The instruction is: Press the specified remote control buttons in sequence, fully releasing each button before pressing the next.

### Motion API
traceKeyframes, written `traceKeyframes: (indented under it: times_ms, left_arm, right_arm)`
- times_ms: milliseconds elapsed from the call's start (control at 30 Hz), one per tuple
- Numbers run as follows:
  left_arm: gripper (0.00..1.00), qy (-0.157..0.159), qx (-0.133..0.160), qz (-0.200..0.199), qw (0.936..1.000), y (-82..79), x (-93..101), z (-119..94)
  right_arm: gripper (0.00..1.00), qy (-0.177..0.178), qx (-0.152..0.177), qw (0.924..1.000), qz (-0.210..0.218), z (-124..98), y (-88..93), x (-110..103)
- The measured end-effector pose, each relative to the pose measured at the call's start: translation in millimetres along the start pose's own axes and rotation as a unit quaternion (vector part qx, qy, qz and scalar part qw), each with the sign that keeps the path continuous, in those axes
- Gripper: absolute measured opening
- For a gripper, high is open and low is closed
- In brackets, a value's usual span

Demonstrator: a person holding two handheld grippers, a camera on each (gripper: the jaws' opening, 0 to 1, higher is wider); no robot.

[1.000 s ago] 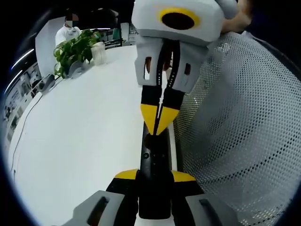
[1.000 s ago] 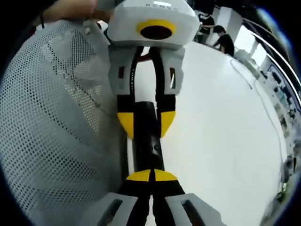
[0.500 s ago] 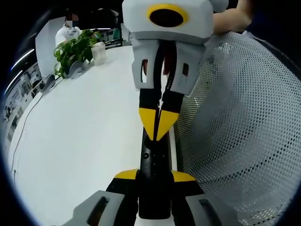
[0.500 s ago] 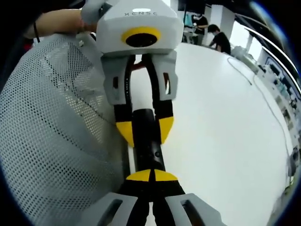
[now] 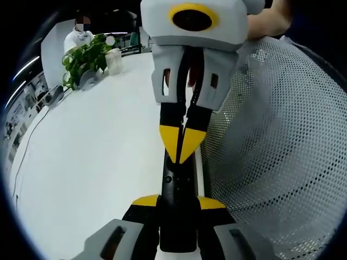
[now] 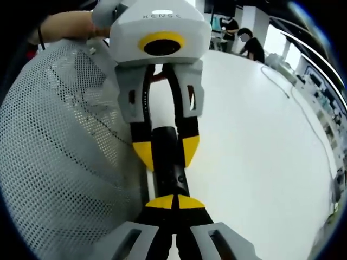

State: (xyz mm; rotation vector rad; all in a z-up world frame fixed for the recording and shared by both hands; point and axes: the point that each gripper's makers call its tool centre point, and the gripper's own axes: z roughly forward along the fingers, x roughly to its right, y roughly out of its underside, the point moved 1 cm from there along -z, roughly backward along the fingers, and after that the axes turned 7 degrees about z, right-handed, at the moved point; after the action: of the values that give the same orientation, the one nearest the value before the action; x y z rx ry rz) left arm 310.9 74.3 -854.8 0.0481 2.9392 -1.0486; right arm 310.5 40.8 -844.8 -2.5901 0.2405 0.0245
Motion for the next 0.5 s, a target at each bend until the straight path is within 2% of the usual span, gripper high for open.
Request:
traceKeyframes:
  times_ms: [133,500]
  left_arm:
    - [0.25,0.001,0.0,-0.001,1.0,0.2,-0.3,0.0]
    - [0.25,0.002,0.0,-0.003,1.0,0.2,-0.5,0.1]
  right_arm:
    - [0.0,0.001,0.008,1.0,-0.002,0.2,-6.2,-1.1]
    - [0.0,0.002,-0.002,0.9998,-0.021,4.8,-3.5,-1.5]
